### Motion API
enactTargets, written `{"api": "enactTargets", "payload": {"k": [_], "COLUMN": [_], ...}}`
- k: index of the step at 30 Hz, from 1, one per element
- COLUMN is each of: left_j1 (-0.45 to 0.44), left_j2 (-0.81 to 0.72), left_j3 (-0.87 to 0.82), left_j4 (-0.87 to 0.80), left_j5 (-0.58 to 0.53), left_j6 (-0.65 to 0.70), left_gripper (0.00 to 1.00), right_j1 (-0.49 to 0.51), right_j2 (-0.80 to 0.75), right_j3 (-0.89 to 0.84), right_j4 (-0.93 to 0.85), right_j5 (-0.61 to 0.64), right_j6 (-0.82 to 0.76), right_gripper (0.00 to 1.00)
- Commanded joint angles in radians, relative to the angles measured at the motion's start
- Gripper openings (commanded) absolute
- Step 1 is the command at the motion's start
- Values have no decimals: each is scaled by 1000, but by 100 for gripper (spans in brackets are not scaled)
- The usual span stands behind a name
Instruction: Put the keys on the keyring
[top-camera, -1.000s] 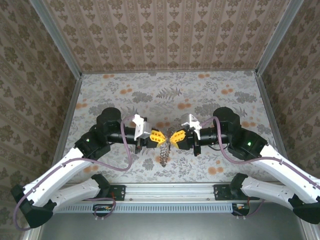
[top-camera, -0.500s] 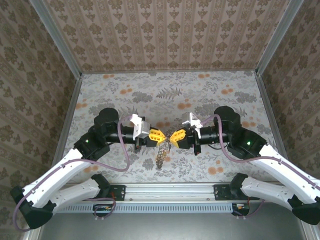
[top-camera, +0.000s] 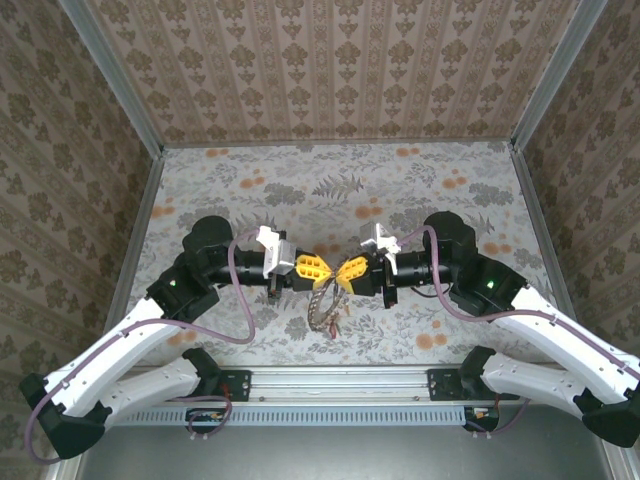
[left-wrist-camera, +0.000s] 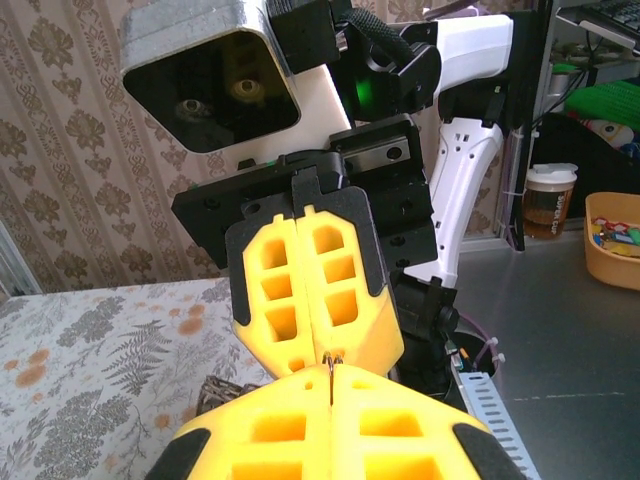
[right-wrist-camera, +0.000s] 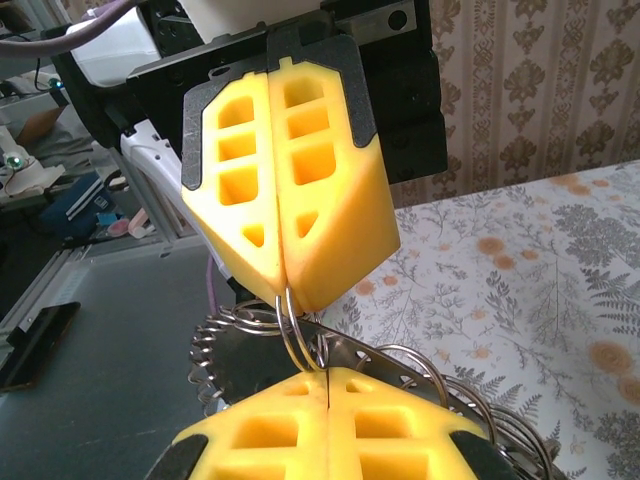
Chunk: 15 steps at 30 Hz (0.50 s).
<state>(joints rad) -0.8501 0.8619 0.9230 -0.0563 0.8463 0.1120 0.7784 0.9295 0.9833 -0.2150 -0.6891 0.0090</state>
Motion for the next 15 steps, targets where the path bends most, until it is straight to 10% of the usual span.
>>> {"api": "enactTargets", "payload": {"k": [1,15], "left_j1": [-6,0], "left_j2": [-14,-20], "left_j3": [7,4], "left_j4": [94,85], "left_j5": [54,55], "left_j6": [-22,-18], "left_gripper": [0,0], "right_j1": [-12,-23], "right_j2": [15,-186], "right_j3": [-6,-67], "right_j4": [15,16], "right_j5": [15,177], "right_j6": [19,-18], "right_gripper": [13,42]}}
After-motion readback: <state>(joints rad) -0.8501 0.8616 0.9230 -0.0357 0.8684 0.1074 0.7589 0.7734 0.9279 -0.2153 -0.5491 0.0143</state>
